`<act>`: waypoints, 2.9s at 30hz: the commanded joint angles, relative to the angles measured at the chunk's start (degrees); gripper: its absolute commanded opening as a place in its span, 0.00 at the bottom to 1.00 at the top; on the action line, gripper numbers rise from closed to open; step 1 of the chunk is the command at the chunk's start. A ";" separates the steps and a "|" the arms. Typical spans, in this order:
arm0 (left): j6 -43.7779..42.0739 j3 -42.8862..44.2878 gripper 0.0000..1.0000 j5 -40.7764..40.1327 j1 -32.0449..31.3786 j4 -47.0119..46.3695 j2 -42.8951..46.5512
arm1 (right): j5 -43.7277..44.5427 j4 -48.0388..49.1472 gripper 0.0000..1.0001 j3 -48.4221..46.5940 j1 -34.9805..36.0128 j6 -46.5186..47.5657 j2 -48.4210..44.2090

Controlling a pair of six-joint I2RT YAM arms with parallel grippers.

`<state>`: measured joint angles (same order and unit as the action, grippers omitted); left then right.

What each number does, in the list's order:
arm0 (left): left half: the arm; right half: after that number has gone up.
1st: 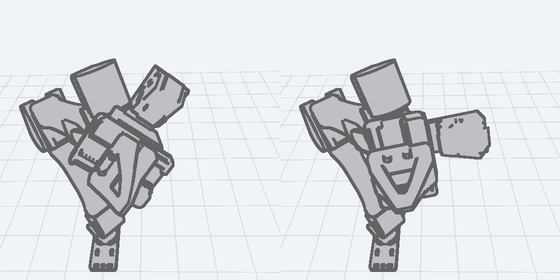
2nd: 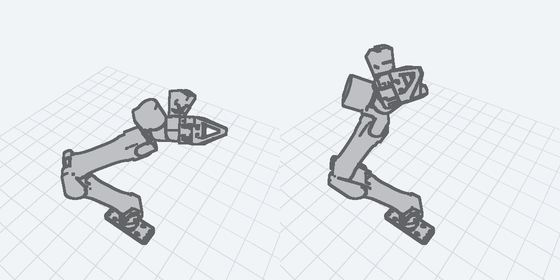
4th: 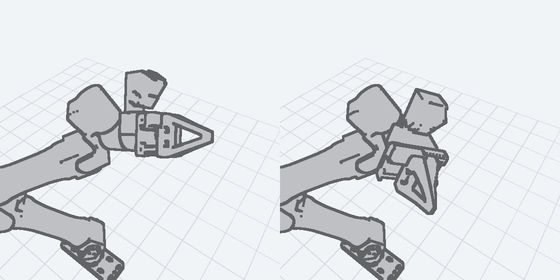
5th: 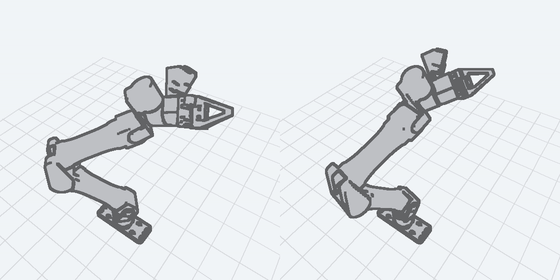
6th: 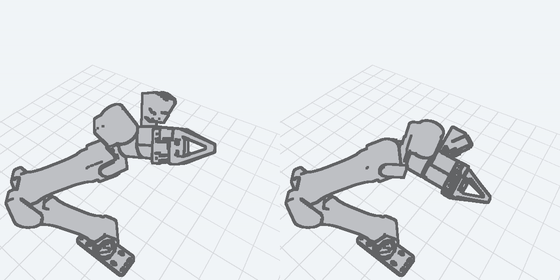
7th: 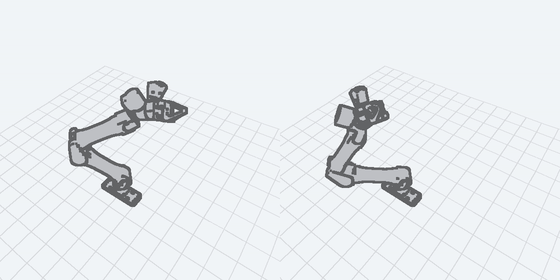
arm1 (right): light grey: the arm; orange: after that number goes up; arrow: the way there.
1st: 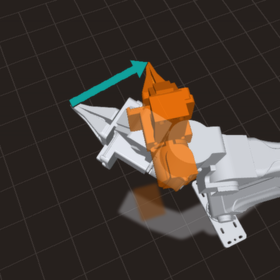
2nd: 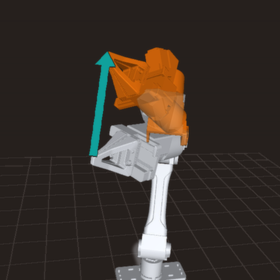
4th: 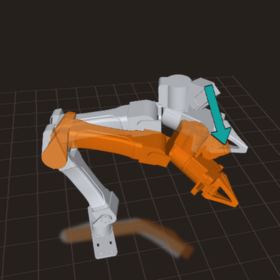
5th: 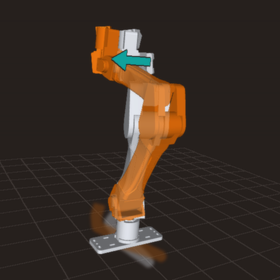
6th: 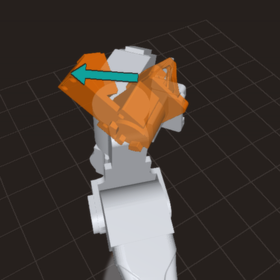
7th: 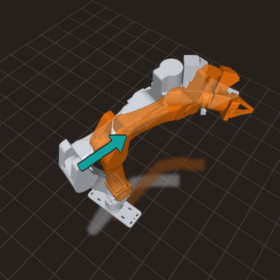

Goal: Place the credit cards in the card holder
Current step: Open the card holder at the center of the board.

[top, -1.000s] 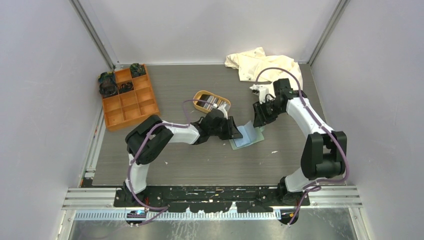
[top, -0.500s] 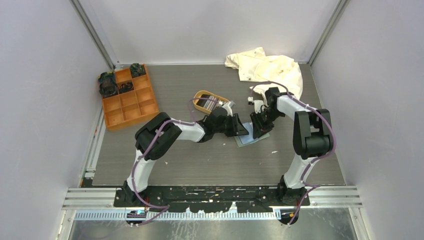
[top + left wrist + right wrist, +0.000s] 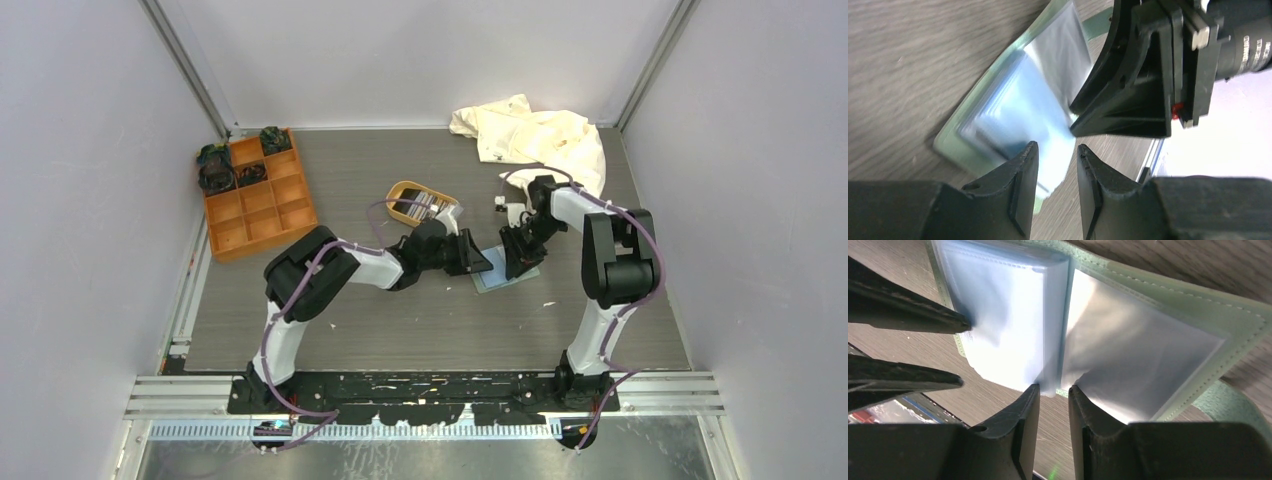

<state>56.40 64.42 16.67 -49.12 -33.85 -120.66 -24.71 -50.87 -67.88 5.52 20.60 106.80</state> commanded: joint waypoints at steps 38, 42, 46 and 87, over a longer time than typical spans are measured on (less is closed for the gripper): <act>-12.64 -12.05 0.56 4.61 7.12 4.52 19.43 | -6.46 -2.12 0.44 -1.00 2.87 4.49 -10.12; -17.63 -7.61 0.55 -1.78 6.52 18.13 19.31 | 5.88 -1.47 0.46 -0.73 0.45 4.30 -9.91; -21.36 -4.94 0.56 -4.28 6.47 25.48 18.00 | 5.71 -2.50 0.54 -0.55 -3.98 4.18 -9.07; -22.86 -29.58 0.51 -7.12 3.40 18.52 44.29 | -2.47 -3.15 0.07 -1.49 13.73 15.84 0.95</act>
<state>33.78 35.40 13.61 -43.81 -17.82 -79.85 -29.04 -55.51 -69.25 14.24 33.47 109.67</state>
